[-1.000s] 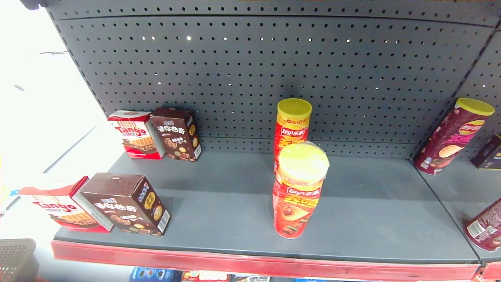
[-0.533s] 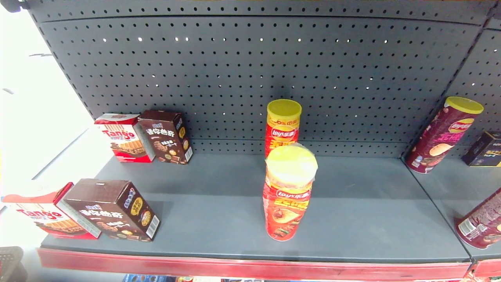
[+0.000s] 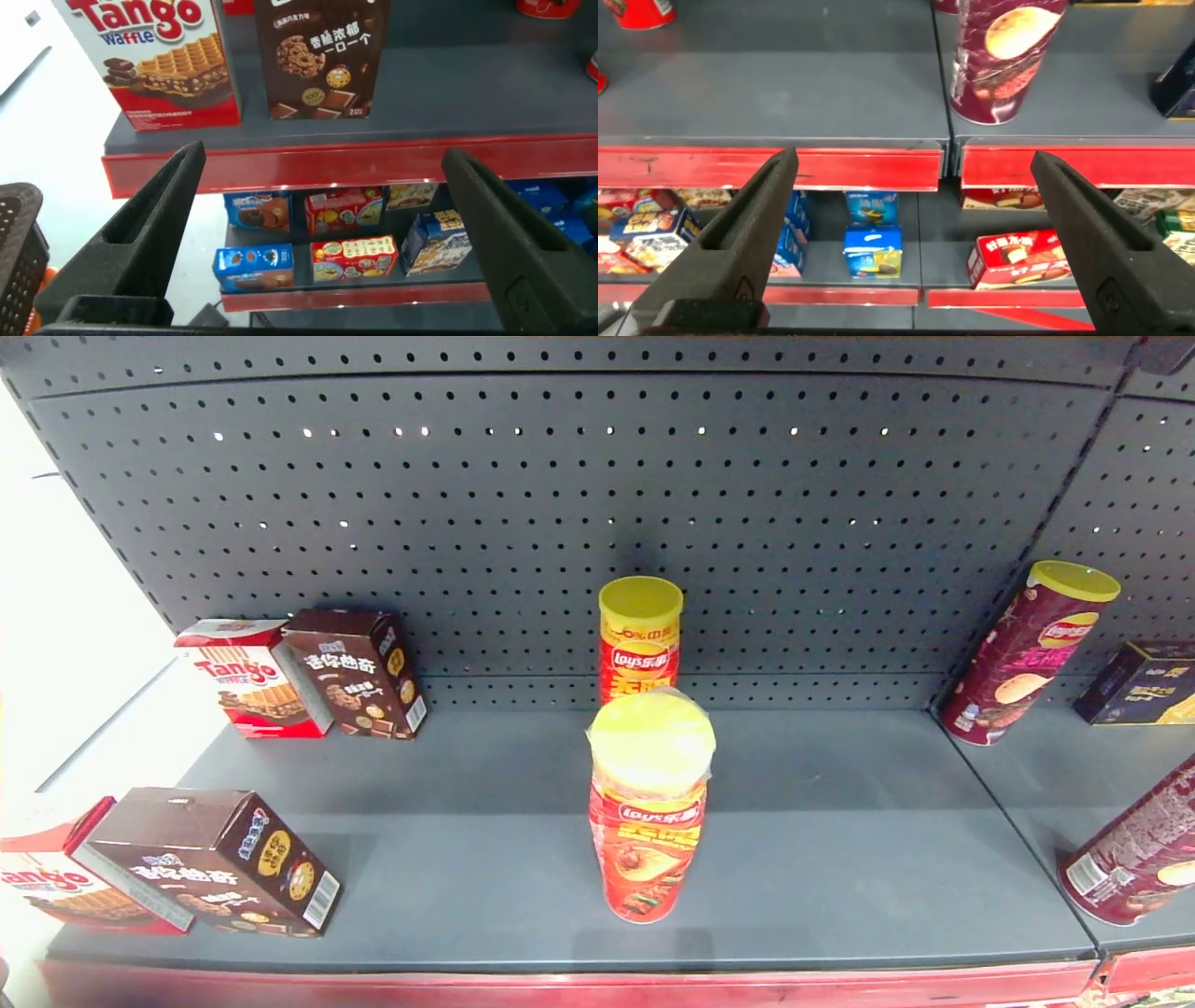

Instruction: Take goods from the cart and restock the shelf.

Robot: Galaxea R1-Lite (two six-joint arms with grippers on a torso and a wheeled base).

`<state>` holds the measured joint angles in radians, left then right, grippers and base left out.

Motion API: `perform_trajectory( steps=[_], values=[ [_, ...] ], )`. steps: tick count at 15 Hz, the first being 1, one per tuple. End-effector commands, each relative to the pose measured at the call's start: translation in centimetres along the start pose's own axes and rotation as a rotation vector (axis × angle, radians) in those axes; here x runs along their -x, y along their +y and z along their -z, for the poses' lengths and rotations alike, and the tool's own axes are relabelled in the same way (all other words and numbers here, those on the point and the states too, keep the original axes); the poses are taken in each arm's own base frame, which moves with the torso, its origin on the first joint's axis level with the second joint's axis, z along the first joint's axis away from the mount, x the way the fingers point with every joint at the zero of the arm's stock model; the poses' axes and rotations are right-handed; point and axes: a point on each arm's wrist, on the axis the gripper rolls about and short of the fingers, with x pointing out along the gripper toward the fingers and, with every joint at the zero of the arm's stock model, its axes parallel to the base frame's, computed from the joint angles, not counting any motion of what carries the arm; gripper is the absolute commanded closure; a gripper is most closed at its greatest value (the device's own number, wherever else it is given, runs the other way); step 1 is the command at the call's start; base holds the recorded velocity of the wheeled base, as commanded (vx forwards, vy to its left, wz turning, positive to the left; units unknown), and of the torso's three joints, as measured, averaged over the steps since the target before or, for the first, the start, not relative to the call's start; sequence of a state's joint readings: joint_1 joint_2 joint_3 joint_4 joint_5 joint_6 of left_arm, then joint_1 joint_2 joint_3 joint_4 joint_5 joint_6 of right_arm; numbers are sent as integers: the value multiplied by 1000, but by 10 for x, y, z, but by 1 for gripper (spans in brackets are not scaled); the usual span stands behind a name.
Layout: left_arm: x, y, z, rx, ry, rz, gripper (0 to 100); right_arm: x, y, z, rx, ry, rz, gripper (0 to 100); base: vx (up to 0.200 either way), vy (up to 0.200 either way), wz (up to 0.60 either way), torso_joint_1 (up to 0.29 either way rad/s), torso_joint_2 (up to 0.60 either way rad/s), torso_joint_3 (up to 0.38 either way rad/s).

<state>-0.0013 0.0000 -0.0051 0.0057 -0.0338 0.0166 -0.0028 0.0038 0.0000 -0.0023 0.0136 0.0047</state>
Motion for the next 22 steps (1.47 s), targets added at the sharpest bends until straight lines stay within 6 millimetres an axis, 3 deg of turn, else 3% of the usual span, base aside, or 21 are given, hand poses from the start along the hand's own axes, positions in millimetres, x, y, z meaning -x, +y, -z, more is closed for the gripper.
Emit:
perform_trajectory(
  steps=[1, 22],
  values=[
    [0, 0, 0, 0, -1, 0, 0, 0, 0, 0, 0, 2, -1, 0, 0, 0, 0, 0, 0, 0],
    [0, 0, 0, 0, 1, 0, 0, 0, 0, 0, 0, 2, -1, 0, -10, 0, 0, 0, 0, 0]
  ],
)
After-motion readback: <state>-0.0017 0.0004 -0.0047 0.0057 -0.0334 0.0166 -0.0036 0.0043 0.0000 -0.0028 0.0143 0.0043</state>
